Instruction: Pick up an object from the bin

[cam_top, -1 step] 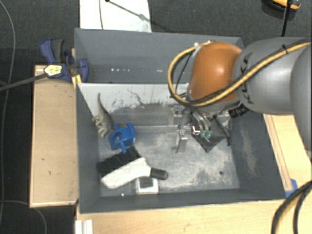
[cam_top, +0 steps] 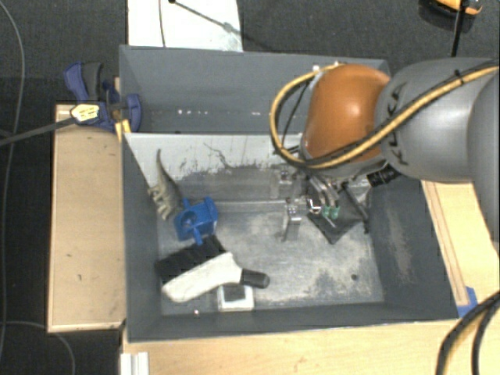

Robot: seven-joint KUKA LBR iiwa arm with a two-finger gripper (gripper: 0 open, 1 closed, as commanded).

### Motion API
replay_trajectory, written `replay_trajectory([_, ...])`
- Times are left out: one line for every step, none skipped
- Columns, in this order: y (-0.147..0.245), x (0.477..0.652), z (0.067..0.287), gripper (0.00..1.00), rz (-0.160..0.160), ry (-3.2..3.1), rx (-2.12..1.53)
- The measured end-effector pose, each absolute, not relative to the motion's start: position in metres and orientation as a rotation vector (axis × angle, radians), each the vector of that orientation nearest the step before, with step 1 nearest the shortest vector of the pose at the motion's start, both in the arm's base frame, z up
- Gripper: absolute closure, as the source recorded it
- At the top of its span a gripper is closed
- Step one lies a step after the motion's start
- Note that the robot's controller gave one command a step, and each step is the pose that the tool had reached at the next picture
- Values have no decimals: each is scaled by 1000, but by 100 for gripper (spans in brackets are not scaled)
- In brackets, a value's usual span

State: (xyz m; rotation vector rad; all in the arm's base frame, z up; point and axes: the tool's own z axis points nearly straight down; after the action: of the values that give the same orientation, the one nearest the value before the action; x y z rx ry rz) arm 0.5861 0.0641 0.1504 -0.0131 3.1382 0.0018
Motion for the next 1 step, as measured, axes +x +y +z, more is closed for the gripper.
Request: replay_trajectory([107, 567, 107, 0, 0, 3129, -166])
